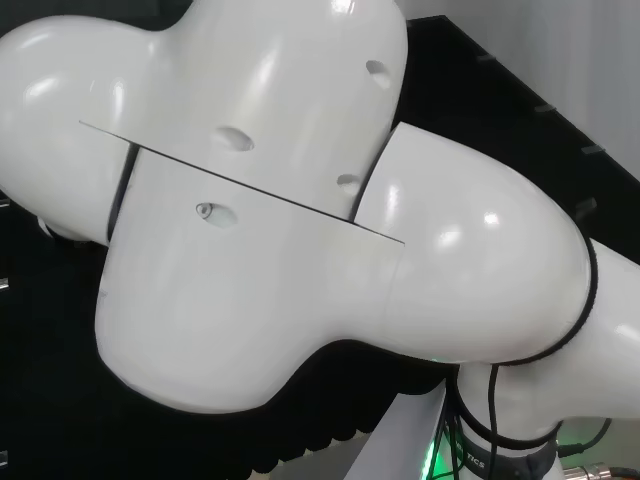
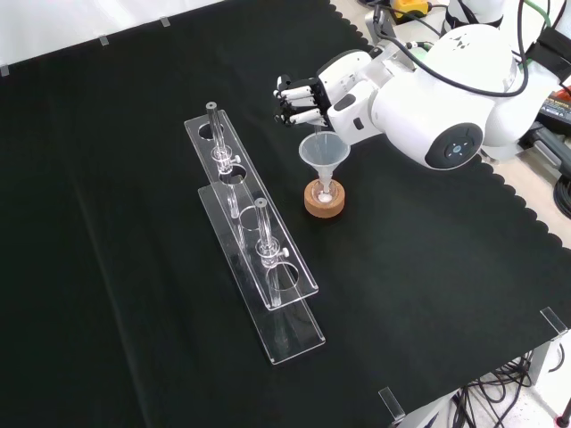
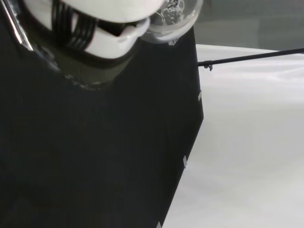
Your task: Pour all the NaCl from the weighing funnel into the round-bottom flask.
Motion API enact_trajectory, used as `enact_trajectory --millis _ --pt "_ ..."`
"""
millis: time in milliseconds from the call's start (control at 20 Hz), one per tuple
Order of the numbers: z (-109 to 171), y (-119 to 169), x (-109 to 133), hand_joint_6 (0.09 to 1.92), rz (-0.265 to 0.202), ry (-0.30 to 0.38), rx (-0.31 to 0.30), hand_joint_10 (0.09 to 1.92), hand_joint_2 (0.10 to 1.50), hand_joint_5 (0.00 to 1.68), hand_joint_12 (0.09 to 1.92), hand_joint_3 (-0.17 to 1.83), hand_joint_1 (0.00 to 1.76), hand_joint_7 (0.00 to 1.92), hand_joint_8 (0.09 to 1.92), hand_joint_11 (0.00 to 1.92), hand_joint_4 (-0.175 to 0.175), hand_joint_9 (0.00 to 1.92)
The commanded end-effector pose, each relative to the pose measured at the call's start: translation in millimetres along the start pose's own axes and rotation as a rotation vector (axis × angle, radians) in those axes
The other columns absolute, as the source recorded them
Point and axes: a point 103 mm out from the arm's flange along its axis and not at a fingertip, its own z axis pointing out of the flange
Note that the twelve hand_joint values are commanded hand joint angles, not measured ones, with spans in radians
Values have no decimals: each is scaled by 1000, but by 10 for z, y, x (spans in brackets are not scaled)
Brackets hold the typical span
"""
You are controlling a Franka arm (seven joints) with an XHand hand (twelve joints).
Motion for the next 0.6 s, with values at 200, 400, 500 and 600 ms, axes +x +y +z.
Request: enact_trajectory --millis 200,400,500,600 --pt "23 -5 -24 667 5 28 10 356 656 1276 1098 651 1117 547 633 747 175 906" --pt "105 -3 -65 667 0 118 14 356 656 1276 1097 652 1117 547 633 747 175 906" --pt "123 -2 -79 667 -5 171 14 356 656 1276 1096 652 1117 547 633 746 175 906" --pt "135 -3 -100 667 -7 217 10 355 656 1276 1096 653 1117 547 633 745 175 906"
